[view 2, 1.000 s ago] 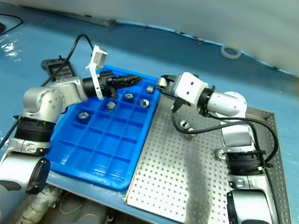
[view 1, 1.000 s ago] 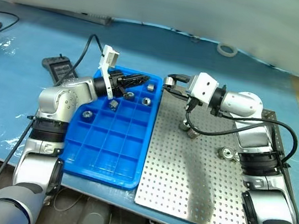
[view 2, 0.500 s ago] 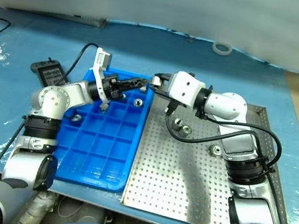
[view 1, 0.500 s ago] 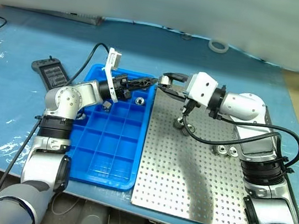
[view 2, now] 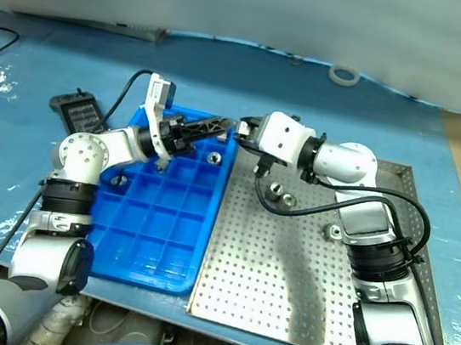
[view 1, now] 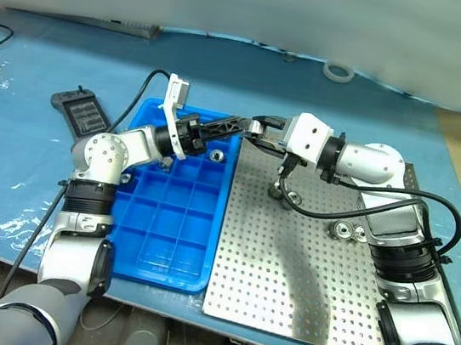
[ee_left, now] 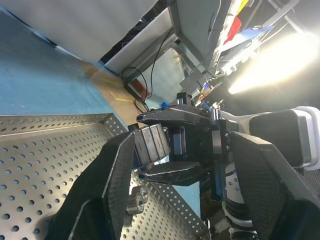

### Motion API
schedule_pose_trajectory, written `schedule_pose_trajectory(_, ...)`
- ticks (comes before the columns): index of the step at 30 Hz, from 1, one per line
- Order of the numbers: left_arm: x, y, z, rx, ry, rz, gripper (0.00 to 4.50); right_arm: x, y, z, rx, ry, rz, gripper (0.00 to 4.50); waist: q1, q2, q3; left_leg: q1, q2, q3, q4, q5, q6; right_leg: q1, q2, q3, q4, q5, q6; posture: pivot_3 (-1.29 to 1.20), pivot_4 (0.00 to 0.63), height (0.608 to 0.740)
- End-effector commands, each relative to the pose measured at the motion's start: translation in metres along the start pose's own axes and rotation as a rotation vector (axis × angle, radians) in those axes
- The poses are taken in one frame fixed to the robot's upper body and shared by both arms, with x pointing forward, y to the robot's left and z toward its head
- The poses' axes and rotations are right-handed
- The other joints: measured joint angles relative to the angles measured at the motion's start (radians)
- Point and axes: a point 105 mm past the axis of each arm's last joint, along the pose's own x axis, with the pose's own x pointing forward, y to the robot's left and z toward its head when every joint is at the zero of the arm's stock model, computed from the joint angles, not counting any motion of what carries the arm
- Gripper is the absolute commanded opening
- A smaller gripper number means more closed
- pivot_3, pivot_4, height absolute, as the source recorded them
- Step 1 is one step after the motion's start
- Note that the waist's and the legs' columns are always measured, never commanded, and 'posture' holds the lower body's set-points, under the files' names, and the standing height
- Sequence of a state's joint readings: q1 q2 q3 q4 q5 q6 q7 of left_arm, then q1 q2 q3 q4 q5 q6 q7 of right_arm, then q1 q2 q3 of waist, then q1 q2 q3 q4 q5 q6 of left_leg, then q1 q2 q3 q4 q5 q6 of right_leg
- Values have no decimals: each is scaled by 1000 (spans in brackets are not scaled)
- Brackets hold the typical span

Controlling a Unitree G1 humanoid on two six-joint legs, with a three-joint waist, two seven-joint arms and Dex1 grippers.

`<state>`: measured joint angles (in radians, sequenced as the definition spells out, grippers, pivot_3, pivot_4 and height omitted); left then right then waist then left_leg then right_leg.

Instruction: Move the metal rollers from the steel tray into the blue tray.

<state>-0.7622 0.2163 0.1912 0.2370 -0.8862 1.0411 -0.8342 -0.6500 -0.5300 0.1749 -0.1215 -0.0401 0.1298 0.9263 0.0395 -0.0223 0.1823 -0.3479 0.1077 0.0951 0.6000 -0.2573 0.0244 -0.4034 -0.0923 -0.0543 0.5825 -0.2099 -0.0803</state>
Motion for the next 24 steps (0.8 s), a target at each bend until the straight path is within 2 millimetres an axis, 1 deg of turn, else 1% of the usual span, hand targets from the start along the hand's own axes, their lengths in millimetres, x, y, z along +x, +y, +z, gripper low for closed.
schedule_pose_trajectory(1,21,-2,-7,-3,42,-30,3127,5,-5,33,-90,-111,0,1245,-1,0,0,0,0,0,0,0,0,0,0,0,0,0,0,-50,150,740)
schedule_pose_trajectory(6,30,0,-7,-14,30,-44,3127,6,-6,37,-95,-124,4,1245,-4,0,0,0,0,0,0,0,0,0,0,0,0,0,0,-58,150,740)
schedule_pose_trajectory(13,32,5,-5,-12,12,-35,3127,7,-7,36,-98,-124,11,1245,-3,0,0,0,0,0,0,-1,2,0,0,0,0,0,0,-58,150,740)
schedule_pose_trajectory(19,30,12,5,-1,-38,5,3127,8,-6,34,-99,-119,15,1245,-2,0,0,0,0,0,0,-1,2,0,0,0,1,0,0,-53,150,740)
schedule_pose_trajectory(21,30,11,9,-5,-54,-2,3127,9,-6,34,-100,-118,16,1245,-2,0,0,0,0,0,0,-1,2,0,0,0,1,0,0,-50,150,740)
schedule_pose_trajectory(24,28,10,13,-10,-74,-9,2595,9,-6,34,-103,-119,12,1245,-2,0,0,0,0,0,0,-1,2,0,0,0,1,0,0,-49,150,740)
